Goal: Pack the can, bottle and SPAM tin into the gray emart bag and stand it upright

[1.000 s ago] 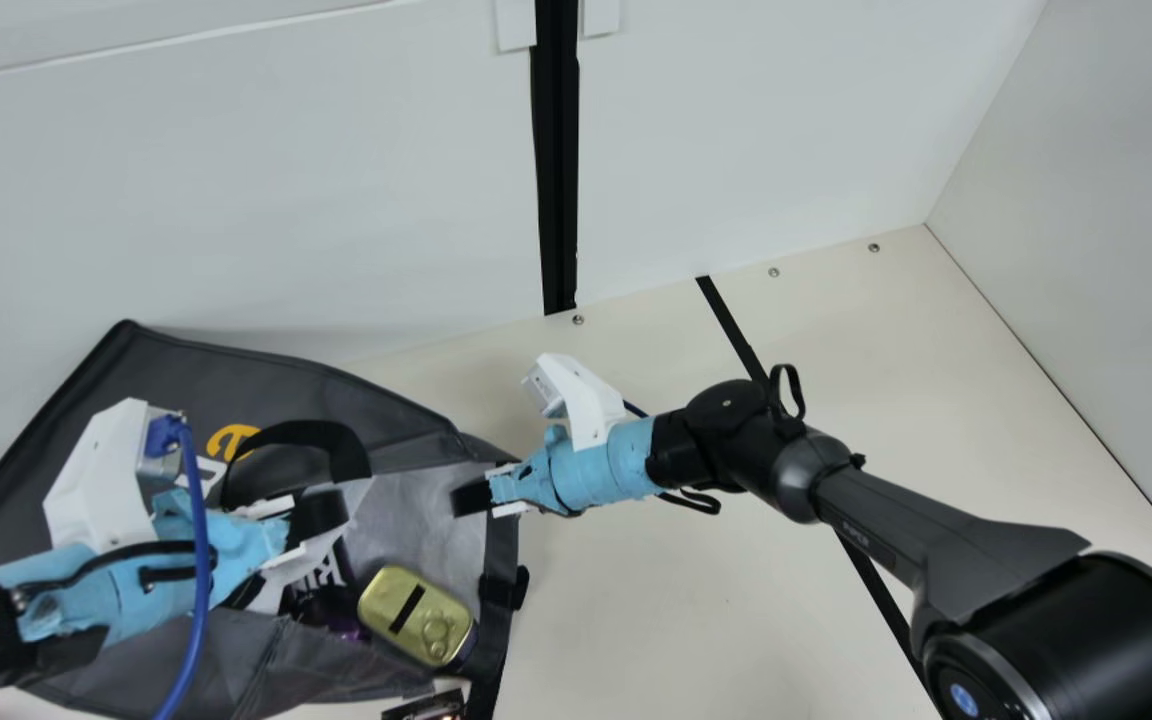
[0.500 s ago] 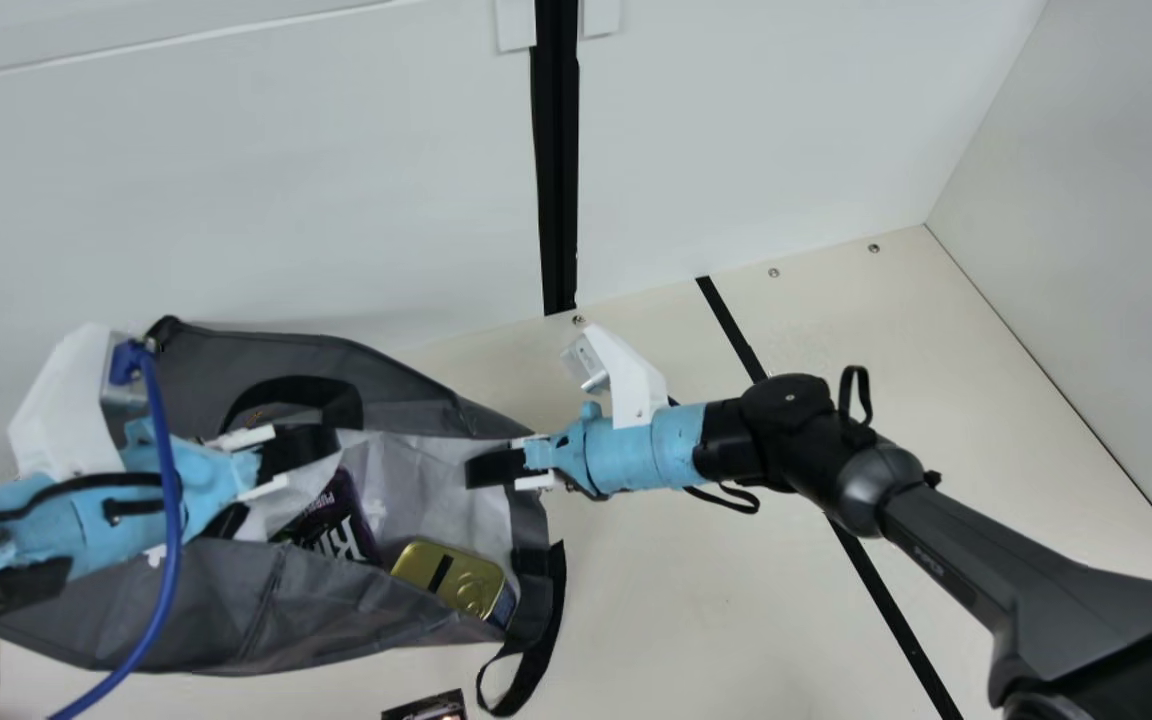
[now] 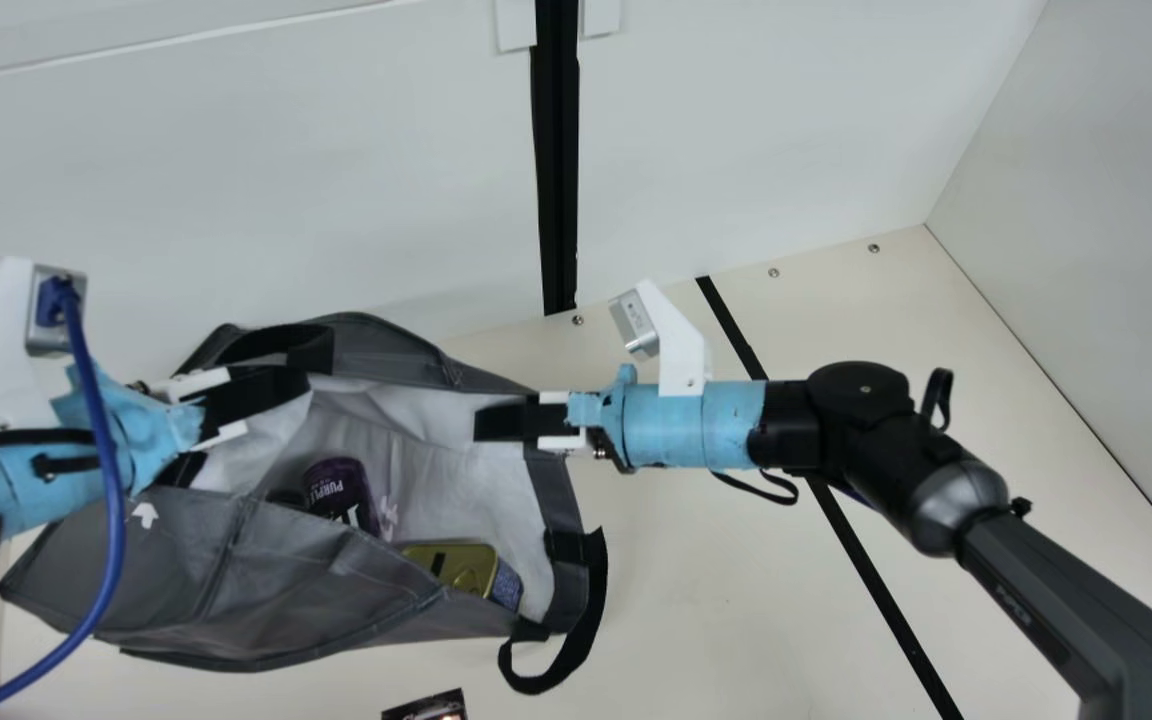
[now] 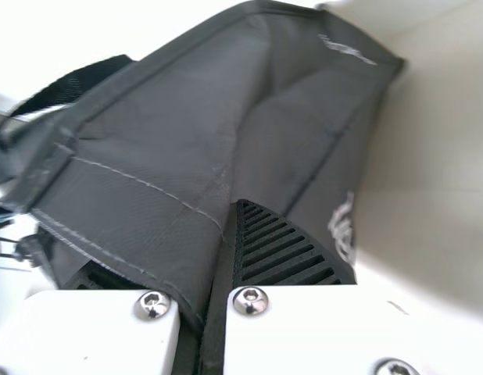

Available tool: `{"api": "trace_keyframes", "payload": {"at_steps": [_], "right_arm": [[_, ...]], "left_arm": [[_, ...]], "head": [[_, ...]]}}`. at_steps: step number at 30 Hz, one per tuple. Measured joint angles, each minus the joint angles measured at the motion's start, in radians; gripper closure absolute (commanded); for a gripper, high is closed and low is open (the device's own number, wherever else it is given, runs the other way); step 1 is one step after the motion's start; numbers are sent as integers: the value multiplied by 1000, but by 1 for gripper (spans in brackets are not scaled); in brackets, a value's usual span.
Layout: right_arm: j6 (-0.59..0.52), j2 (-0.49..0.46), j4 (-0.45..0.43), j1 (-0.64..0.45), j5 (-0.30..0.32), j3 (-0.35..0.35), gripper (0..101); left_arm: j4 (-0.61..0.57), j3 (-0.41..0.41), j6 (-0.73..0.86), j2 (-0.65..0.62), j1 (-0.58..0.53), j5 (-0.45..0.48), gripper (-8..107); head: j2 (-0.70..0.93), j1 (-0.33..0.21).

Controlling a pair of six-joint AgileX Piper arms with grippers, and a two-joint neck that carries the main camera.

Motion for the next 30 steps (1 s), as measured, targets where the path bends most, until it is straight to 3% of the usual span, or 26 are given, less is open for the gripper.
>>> {"api": "trace_keyframes", "payload": {"at_steps": [15, 30], "right_arm": [[118, -196, 91, -57, 69, -7, 101], [306, -412, 151, -74, 50, -45, 101]], "left_arm": [[-10, -109, 46, -53, 70, 77, 107], [23, -297, 13, -91, 123, 204, 107]], "head": [[0, 0], [2, 0]]}}
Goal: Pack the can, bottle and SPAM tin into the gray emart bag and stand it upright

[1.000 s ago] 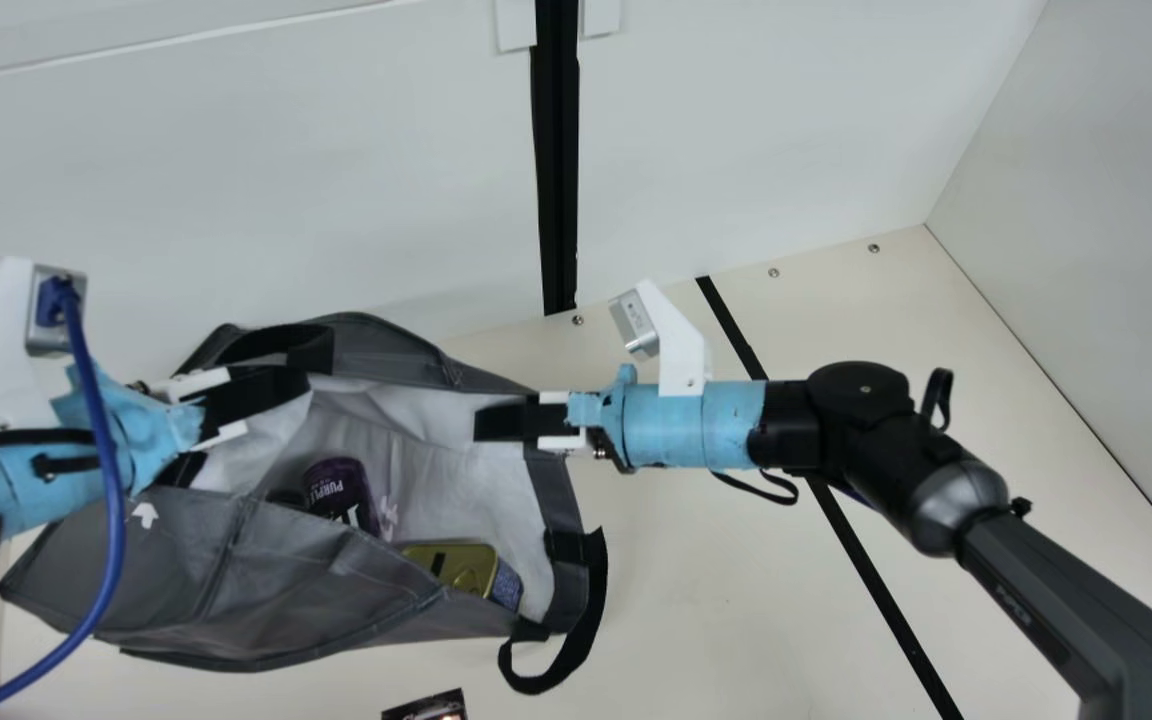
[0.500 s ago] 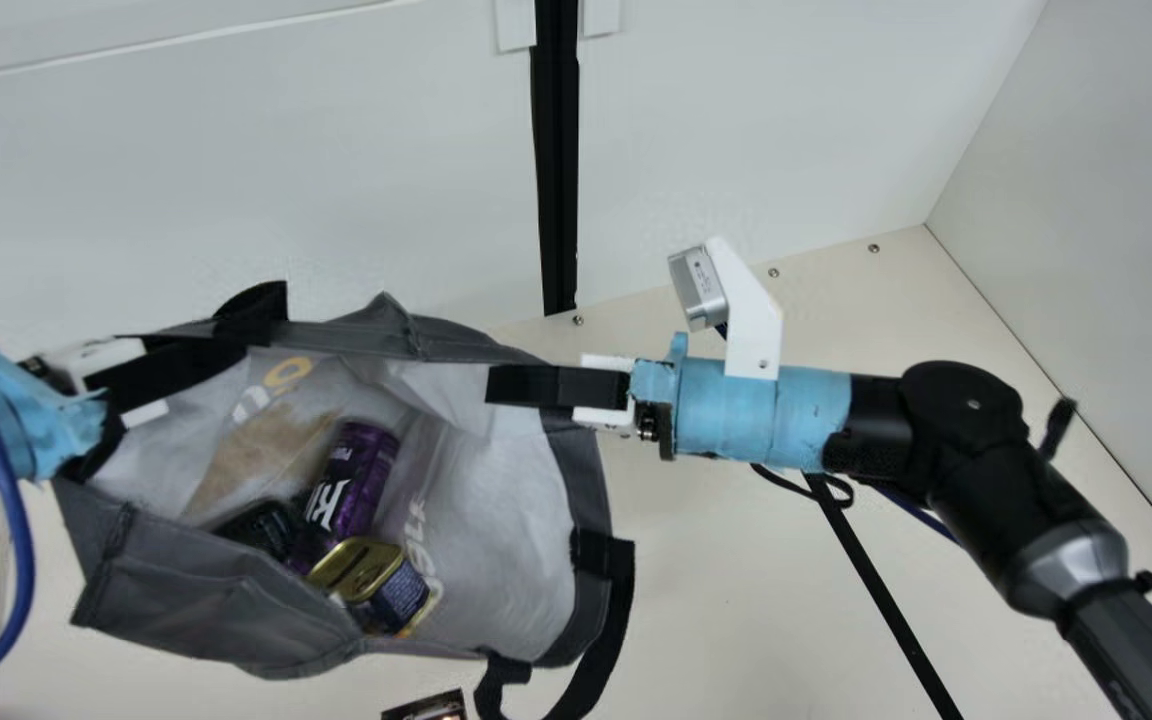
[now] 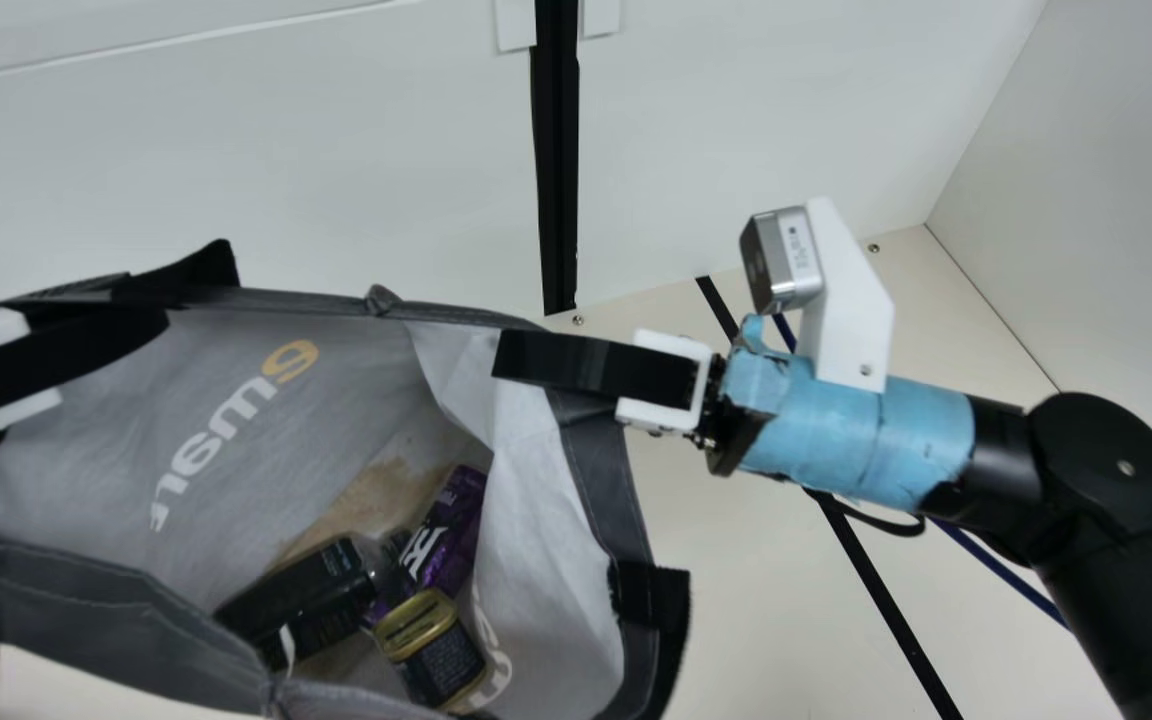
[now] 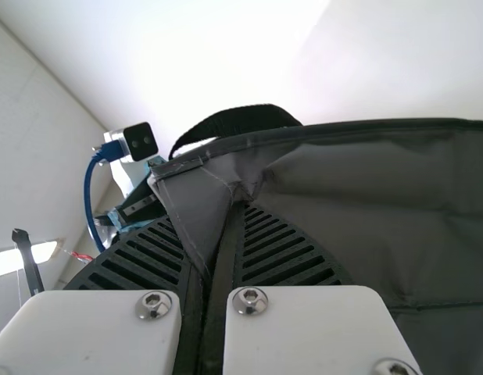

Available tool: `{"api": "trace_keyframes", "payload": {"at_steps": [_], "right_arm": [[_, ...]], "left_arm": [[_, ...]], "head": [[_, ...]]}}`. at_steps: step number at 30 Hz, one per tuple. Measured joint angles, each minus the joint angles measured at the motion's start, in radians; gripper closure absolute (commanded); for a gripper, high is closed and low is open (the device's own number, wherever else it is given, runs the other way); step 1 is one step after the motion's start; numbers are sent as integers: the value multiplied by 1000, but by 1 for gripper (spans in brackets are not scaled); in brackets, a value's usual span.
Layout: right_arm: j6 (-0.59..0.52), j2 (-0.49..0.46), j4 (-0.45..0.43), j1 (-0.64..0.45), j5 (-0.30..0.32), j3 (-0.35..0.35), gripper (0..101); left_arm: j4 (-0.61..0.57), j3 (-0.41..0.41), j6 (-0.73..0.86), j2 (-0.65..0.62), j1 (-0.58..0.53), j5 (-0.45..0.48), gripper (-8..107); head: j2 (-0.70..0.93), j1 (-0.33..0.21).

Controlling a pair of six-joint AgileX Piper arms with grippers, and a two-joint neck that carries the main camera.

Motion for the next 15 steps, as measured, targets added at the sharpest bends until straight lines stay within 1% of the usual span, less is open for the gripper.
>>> {"api": "trace_keyframes", "payload": {"at_steps": [8, 13, 15], "right_arm": [[133, -111, -32, -37, -25, -28, 101], [227, -180, -75, -71, -30, -46, 101], [265, -210, -112, -82, -20, -52, 101]], "left_arm": [[4, -83, -28, -12, 2, 60, 107], [19, -83, -35, -33, -37, 59, 107], [23, -74, -38, -43, -58, 59, 107]], "head": [[-2, 0], [0, 0], [-2, 0]]}}
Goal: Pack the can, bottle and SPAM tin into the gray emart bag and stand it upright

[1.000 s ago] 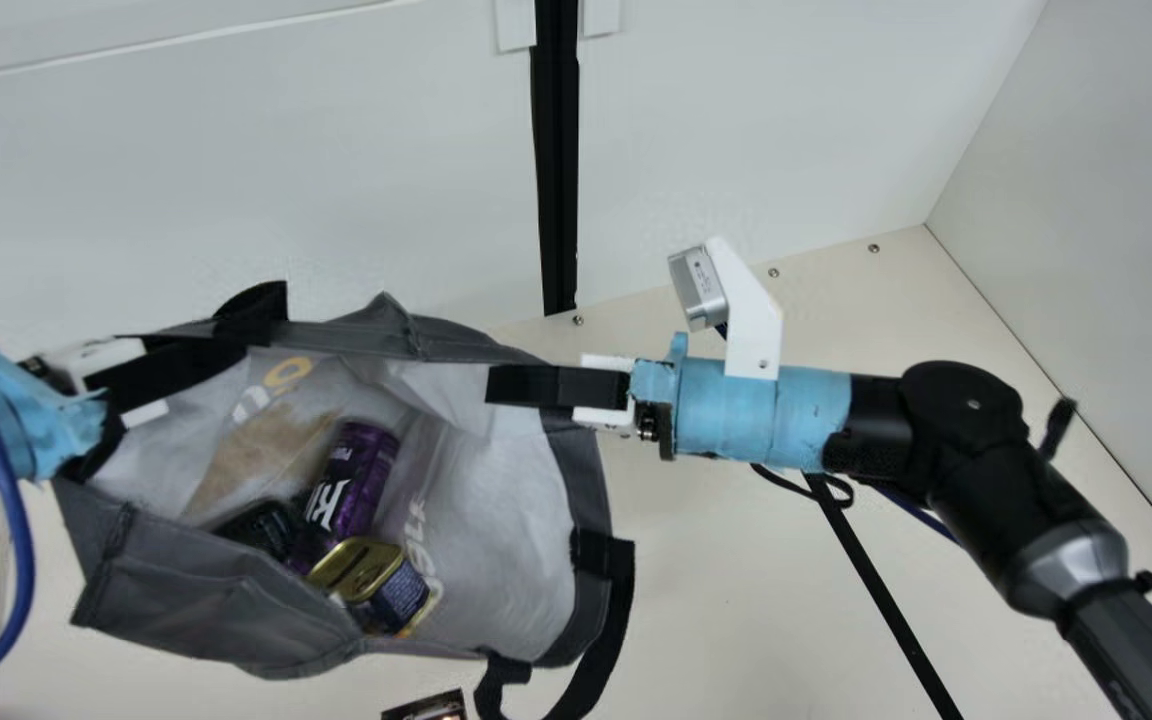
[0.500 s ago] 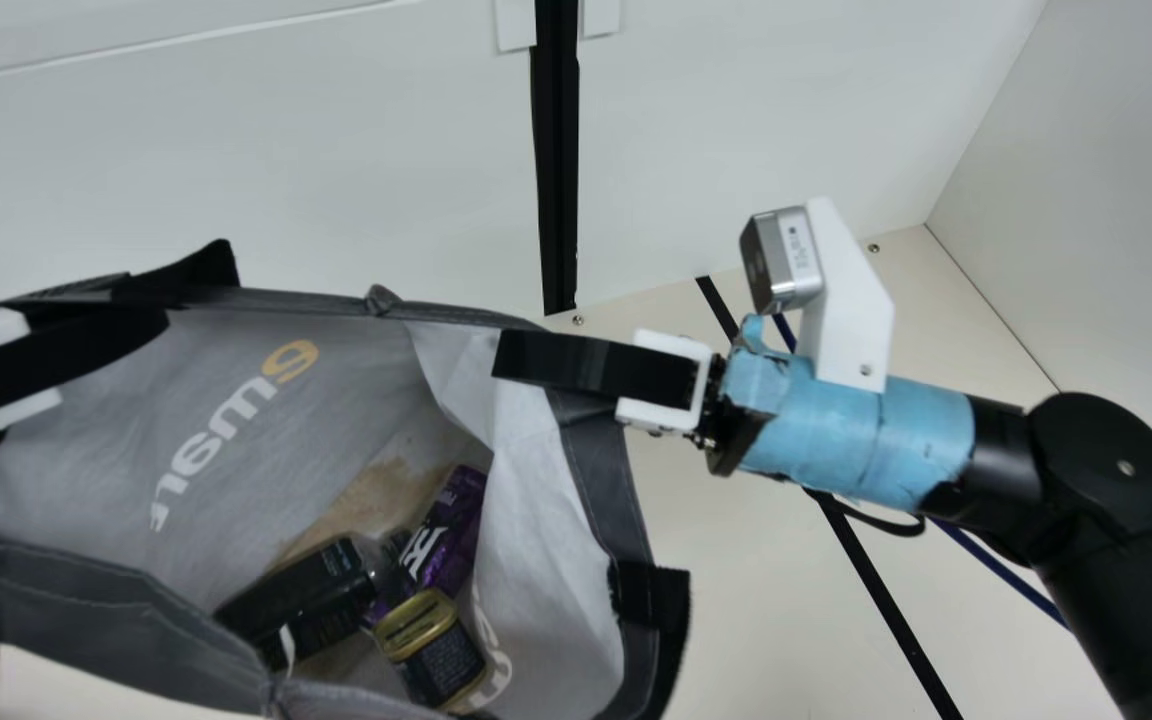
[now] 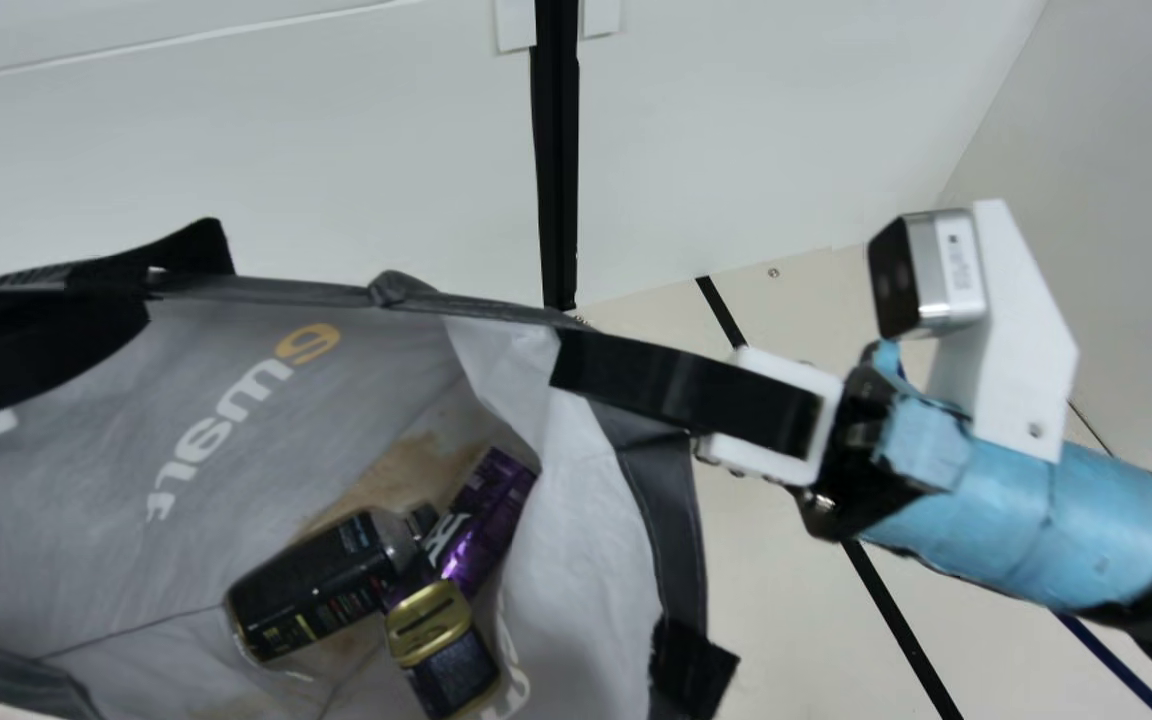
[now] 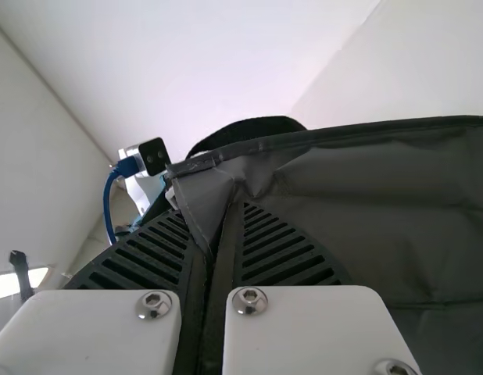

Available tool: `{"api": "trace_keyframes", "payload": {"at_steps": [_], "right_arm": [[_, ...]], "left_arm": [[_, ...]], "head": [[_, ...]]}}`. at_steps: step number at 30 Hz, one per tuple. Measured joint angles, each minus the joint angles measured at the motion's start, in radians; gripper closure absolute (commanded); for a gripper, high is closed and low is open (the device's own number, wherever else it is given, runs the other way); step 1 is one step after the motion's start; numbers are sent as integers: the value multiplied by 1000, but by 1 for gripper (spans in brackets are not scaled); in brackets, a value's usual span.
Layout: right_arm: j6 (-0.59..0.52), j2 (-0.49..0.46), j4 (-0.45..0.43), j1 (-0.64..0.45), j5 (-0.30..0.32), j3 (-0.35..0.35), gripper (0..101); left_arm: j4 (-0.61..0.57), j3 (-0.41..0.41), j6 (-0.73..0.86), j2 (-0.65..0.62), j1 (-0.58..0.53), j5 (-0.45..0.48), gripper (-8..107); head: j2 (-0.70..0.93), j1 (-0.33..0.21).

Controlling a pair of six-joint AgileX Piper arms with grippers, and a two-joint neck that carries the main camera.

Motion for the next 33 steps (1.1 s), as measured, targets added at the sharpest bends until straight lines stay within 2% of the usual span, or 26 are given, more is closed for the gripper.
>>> {"api": "trace_keyframes", "payload": {"at_steps": [12, 17, 22, 28, 33], "right_arm": [[232, -176, -295, -41, 139, -24, 101], [327, -215, -409, 17, 139, -42, 101], [401, -209, -524, 61, 137, -57, 101], [386, -164, -622, 82, 126, -50, 101], [349, -107, -658, 131, 56, -17, 101]], "left_arm": [[-30, 65, -14, -28, -148, 3, 107], [-41, 97, -7, -23, -204, 3, 107], [-63, 142, 13, -3, -236, 5, 107], [-95, 189, 49, 47, -258, 3, 107], [-126, 202, 98, 107, -265, 2, 107]], "head": [[0, 0], [0, 0], [2, 0], [0, 0], [2, 0]]}}
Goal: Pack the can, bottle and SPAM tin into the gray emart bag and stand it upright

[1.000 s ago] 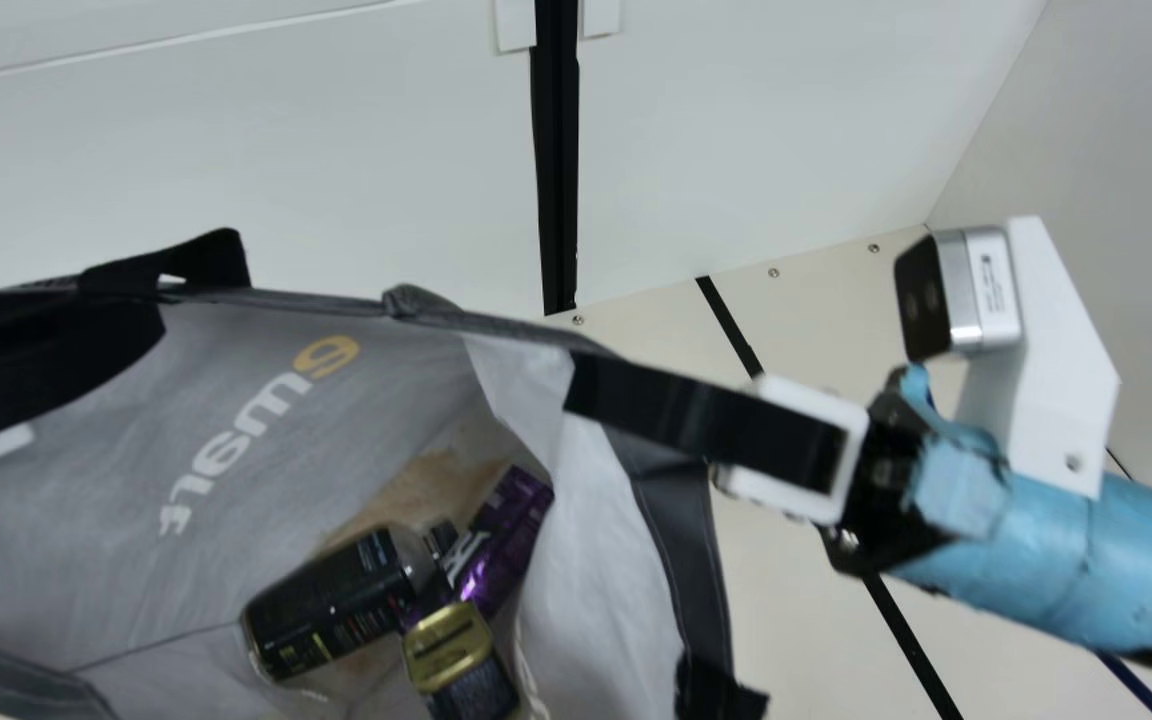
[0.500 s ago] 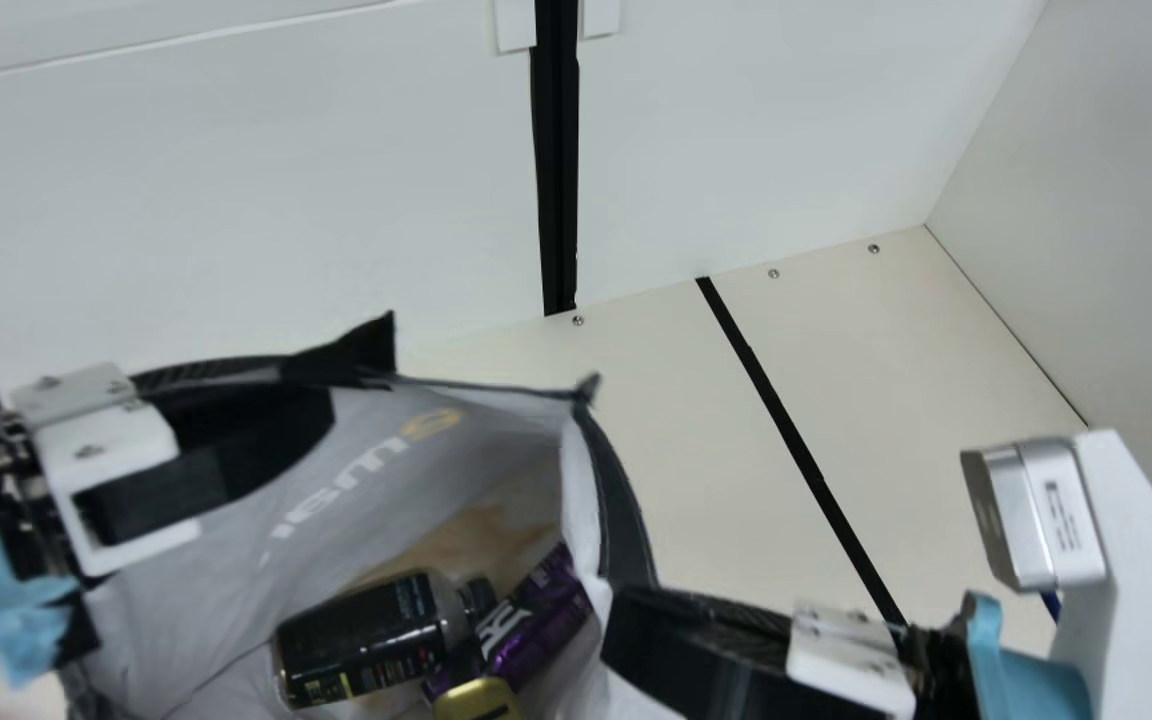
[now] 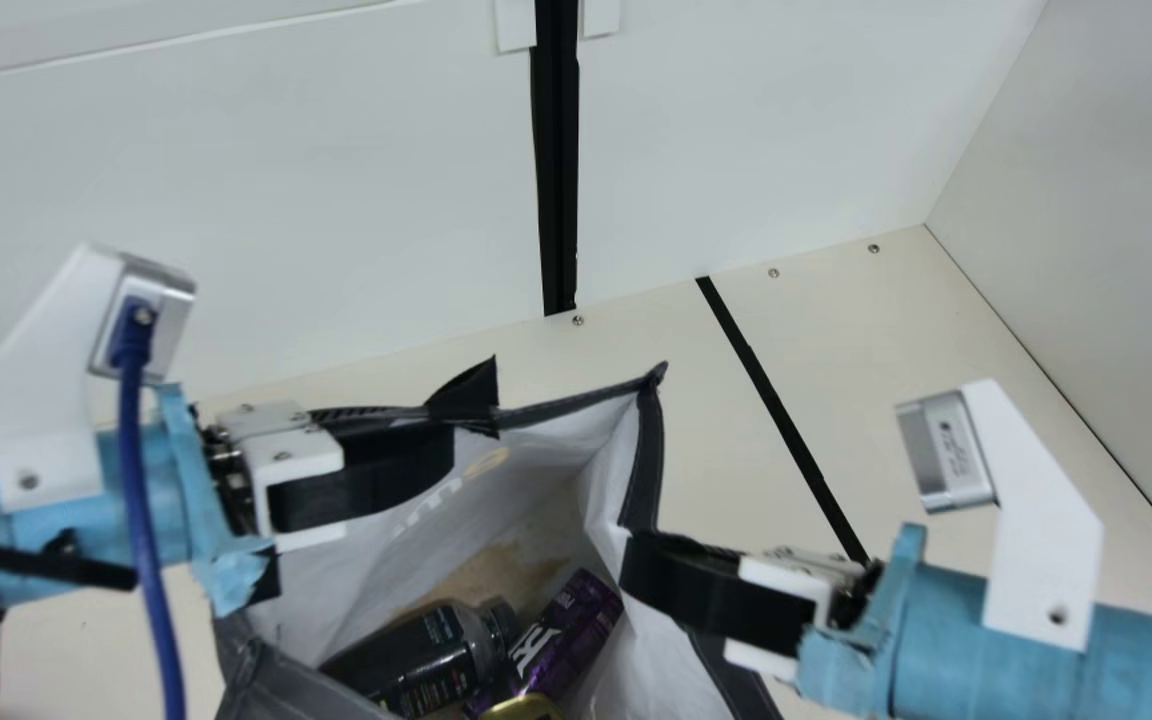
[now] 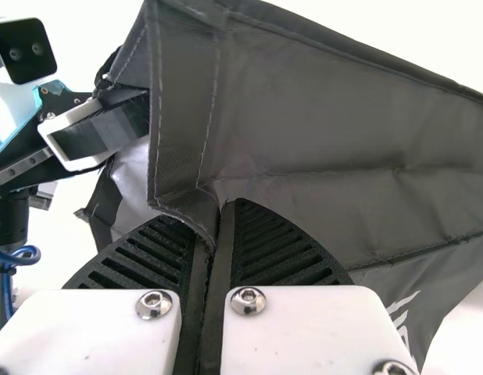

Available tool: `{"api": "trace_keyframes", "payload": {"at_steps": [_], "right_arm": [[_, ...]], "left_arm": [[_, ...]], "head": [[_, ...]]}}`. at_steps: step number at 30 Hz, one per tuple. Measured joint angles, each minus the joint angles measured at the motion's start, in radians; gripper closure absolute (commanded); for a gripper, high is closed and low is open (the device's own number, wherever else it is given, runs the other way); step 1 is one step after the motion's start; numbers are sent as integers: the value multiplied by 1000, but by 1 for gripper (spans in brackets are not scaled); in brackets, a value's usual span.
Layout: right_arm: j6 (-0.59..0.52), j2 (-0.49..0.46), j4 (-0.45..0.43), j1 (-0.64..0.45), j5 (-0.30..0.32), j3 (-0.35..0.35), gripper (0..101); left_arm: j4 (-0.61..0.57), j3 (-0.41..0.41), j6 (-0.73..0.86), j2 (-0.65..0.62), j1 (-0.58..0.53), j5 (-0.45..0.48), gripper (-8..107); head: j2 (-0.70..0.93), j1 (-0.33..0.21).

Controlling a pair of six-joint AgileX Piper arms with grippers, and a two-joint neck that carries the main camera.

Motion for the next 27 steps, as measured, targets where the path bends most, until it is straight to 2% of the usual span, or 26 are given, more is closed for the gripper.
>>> {"api": "trace_keyframes", "payload": {"at_steps": [9, 16, 22, 27], "right_arm": [[-79, 142, -22, 140, -184, 43, 101], [-183, 269, 43, 214, -311, 31, 101], [-295, 382, 126, 229, -372, -1, 101], [-384, 476, 189, 231, -394, -32, 101]], "left_arm": [[-33, -23, 109, 136, -8, 2, 107], [-35, -77, 167, 241, 16, 2, 107], [-26, -138, 183, 328, 45, 2, 107], [-16, -199, 183, 393, 72, 2, 107]], "head": [[-2, 0], [-2, 0], [-2, 0], [-2, 0]]}}
